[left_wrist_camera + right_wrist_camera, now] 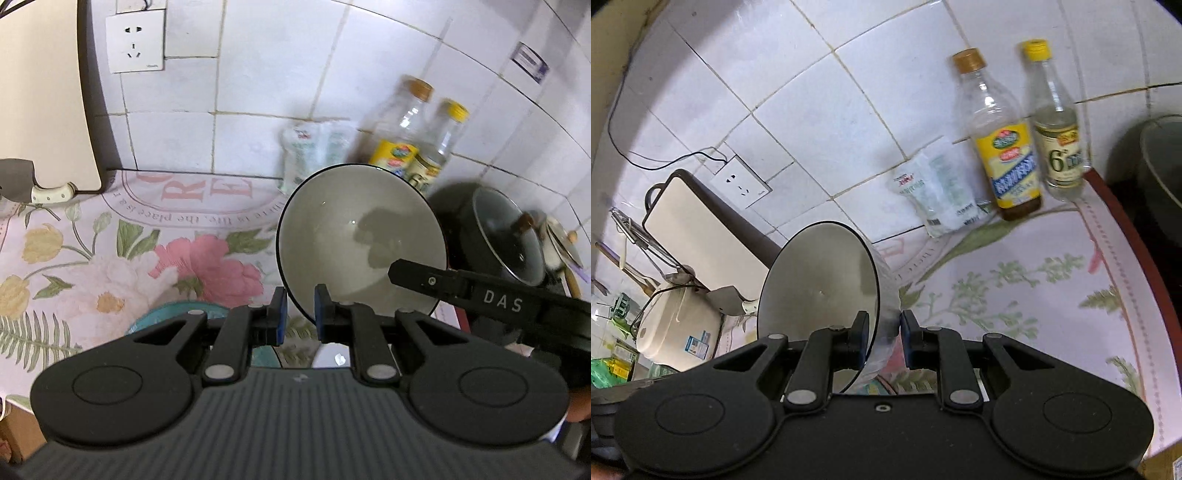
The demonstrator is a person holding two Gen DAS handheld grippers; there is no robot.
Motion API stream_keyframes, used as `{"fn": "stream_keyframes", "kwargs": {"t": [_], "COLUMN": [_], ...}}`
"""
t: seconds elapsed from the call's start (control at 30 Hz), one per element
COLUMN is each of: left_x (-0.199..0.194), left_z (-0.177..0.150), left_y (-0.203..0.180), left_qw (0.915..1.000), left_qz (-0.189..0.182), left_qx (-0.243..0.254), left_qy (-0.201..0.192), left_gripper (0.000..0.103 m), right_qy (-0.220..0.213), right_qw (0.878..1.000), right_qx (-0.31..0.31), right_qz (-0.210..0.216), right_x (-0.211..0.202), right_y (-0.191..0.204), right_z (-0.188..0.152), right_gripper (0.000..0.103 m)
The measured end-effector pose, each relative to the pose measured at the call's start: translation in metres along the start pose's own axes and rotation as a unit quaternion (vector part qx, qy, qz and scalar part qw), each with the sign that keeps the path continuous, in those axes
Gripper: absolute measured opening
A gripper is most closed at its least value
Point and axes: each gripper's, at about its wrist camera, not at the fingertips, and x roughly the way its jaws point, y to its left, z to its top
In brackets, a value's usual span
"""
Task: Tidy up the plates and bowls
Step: 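Lift the small bowl with both grippers and carry it over the bowl stack, then lower the small bowl into the nested bowls and open both grippers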
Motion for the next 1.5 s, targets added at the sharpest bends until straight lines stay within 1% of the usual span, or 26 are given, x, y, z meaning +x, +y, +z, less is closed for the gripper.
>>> {"fn": "stream_keyframes", "kwargs": {"t": [0.2, 0.33, 0.47, 0.63, 0.8, 0.93, 1.07, 1.27, 1.37, 1.5], "left_x": [-0.018, -0.022, -0.022, -0.012, 0.004, 0.014, 0.025, 0.048, 0.058, 0.070], "left_z": [-0.027, -0.043, -0.059, -0.076, -0.087, -0.093, -0.095, -0.097, -0.096, -0.094], "left_y": [-0.025, -0.036, -0.046, -0.059, -0.064, -0.068, -0.067, -0.063, -0.060, -0.053], "left_qw": [0.9998, 0.9996, 0.9992, 0.9982, 0.9972, 0.9964, 0.9959, 0.9946, 0.9938, 0.9939], "left_qz": [0.001, -0.001, -0.005, 0.000, -0.002, 0.005, 0.012, 0.028, 0.031, 0.026], "left_qx": [0.016, 0.023, 0.027, 0.037, 0.044, 0.066, 0.068, 0.069, 0.066, 0.050], "left_qy": [0.011, 0.020, 0.029, 0.046, 0.060, 0.052, 0.058, 0.073, 0.084, 0.095], "left_gripper": [0.014, 0.014, 0.014, 0.013, 0.013, 0.014, 0.013, 0.013, 0.013, 0.013], "right_qy": [-0.002, -0.004, -0.006, -0.007, -0.001, 0.001, 0.007, 0.035, 0.046, 0.055], "right_qw": [1.000, 1.000, 1.000, 1.000, 0.999, 0.999, 0.999, 0.997, 0.994, 0.989], "right_qx": [0.008, 0.011, 0.009, -0.001, 0.000, -0.013, -0.017, -0.045, -0.070, -0.110], "right_qz": [-0.004, -0.007, -0.012, -0.030, -0.034, -0.031, -0.027, -0.050, -0.065, -0.087], "right_x": [-0.031, -0.046, -0.058, -0.064, -0.060, -0.051, -0.038, -0.013, -0.003, 0.008], "right_y": [-0.012, -0.022, -0.033, -0.046, -0.063, -0.073, -0.081, -0.080, -0.078, -0.071], "right_z": [-0.020, -0.033, -0.047, -0.063, -0.076, -0.083, -0.087, -0.090, -0.090, -0.088], "right_gripper": [0.022, 0.022, 0.022, 0.022, 0.022, 0.022, 0.022, 0.022, 0.022, 0.022]}}
